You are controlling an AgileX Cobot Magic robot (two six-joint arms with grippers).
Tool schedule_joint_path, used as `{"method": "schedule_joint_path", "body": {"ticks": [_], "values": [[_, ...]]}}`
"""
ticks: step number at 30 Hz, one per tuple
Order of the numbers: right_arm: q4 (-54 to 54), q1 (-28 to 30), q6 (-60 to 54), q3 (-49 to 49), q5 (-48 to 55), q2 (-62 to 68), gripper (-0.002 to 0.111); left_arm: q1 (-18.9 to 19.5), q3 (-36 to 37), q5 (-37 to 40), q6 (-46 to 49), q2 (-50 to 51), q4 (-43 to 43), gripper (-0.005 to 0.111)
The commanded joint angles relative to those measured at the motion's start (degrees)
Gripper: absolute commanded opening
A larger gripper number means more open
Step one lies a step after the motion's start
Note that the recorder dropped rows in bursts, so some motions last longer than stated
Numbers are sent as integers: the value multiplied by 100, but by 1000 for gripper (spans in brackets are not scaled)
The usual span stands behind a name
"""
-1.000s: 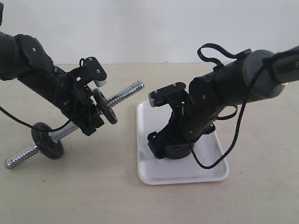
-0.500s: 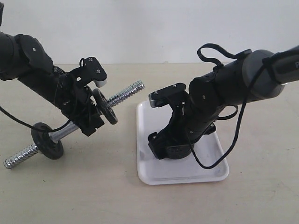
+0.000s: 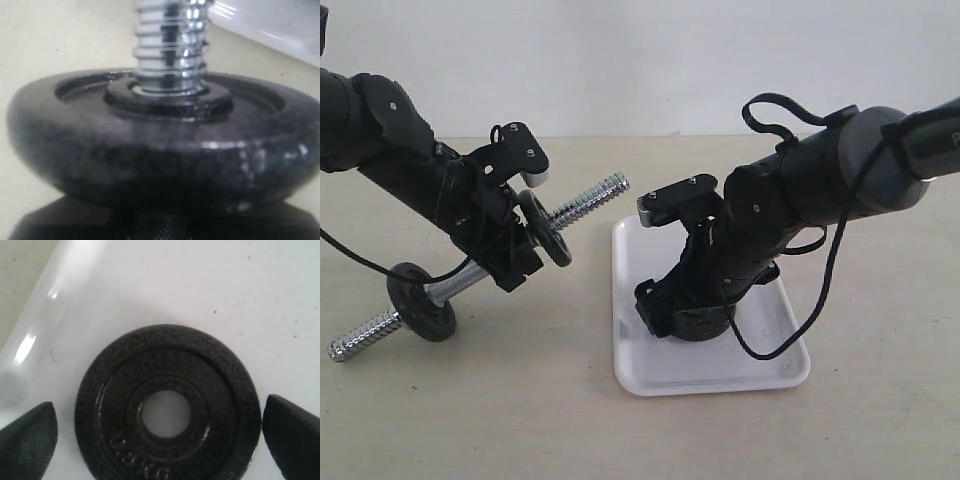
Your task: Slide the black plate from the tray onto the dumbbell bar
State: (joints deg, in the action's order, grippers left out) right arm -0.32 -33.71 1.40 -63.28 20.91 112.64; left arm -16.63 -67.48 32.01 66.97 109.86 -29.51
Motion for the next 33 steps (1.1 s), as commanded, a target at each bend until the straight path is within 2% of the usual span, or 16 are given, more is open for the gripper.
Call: {"method": "schedule_joint_path", "body": {"ticks": [1,13,23,33], "values": [[-38,0,-7,-28,-139,59,105,4,-105,-195,-9,-324,-248,4],[-17,0,20,-28,47,514,105,4,-105,-195,-9,-324,-248,4],[-17,0,103,-28,1057,514,105,4,-105,-179,1,-324,-238,4],[-37,0,103,-466,1391,514,105,4,-105,-179,1,-324,-238,4]]}}
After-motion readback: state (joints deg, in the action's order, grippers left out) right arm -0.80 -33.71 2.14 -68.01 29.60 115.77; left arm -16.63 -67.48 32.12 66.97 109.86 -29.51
